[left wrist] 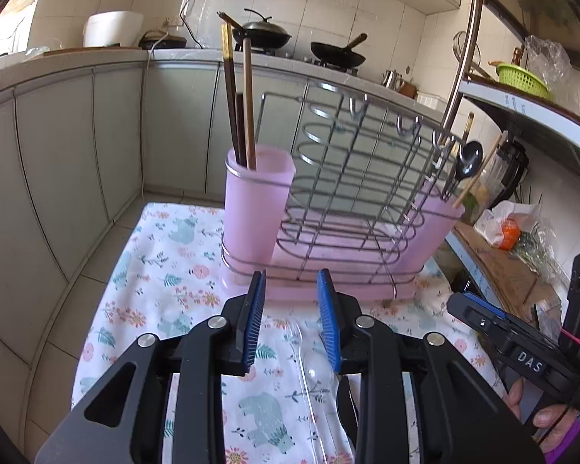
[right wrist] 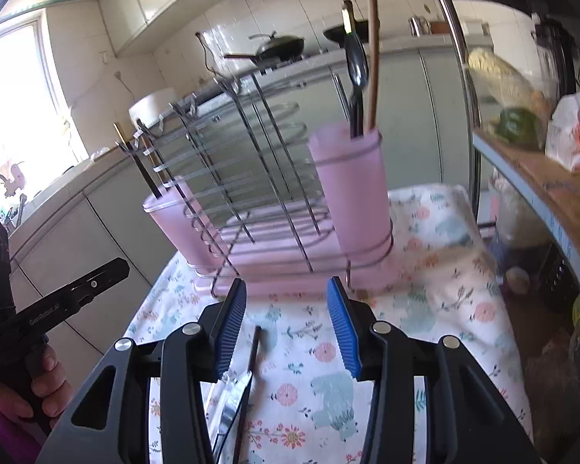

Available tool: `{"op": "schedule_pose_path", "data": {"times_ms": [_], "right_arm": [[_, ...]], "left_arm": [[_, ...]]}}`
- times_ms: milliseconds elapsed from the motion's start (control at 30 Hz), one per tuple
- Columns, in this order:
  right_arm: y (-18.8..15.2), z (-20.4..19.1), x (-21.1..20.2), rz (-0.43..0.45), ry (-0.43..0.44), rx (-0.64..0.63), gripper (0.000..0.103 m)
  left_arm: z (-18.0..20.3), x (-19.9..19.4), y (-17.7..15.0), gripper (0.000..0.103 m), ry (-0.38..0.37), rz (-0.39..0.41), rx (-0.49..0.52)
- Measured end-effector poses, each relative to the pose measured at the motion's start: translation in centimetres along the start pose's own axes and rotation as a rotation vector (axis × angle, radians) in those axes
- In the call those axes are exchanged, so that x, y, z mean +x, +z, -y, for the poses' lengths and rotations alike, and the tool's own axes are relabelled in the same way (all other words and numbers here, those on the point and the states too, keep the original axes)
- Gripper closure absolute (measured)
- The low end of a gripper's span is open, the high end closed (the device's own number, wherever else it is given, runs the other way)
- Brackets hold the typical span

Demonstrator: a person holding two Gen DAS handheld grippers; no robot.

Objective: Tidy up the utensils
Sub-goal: 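Move both open grippers back down to the utensils on the cloth, then grasp the clear plastic fork with the left gripper while the right grasps a black utensil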

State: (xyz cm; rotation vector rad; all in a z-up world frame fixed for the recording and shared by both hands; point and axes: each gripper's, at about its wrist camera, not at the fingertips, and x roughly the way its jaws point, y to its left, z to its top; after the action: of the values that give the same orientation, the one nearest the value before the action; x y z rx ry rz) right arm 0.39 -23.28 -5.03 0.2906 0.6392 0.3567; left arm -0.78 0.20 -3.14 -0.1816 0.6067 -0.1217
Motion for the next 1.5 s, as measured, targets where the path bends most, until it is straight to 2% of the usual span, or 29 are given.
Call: {"op": "schedule_pose_path", "data": {"times_ms": [233, 733, 1033, 1233, 1500], "right_arm": [[-0.8, 0.5, 1.5, -0.073, 0.008, 0.033, 0.06], [-1.6, 0.6, 2.9, -0.15, 0.022, 0.048, 0.06], [-1.8, 1.8, 3.4, -0.175, 0.02, 0.089, 0.06], [-2.4, 2.4, 4.5, -0.237, 0.048, 0.129, 0.06], [-3.2, 2.0, 5.4, -0.279, 0.061, 0.109, 0.06]], "left_arm": [[0.3, 0.8, -1.1, 0.075, -0.007, -0.054, 0.011], [-0.1, 2.1, -1.9, 0.075, -0.028, -0.151, -0.003], [0.0, 3.5, -2.8, 0.075, -0.021, -0.244, -0.007], [0.4, 5.2, -3.8, 0.075, -0.074, -0.356, -0.015], [1.1, 8.8, -4.2, 0.075, -0.034, -0.446, 0.016]]}}
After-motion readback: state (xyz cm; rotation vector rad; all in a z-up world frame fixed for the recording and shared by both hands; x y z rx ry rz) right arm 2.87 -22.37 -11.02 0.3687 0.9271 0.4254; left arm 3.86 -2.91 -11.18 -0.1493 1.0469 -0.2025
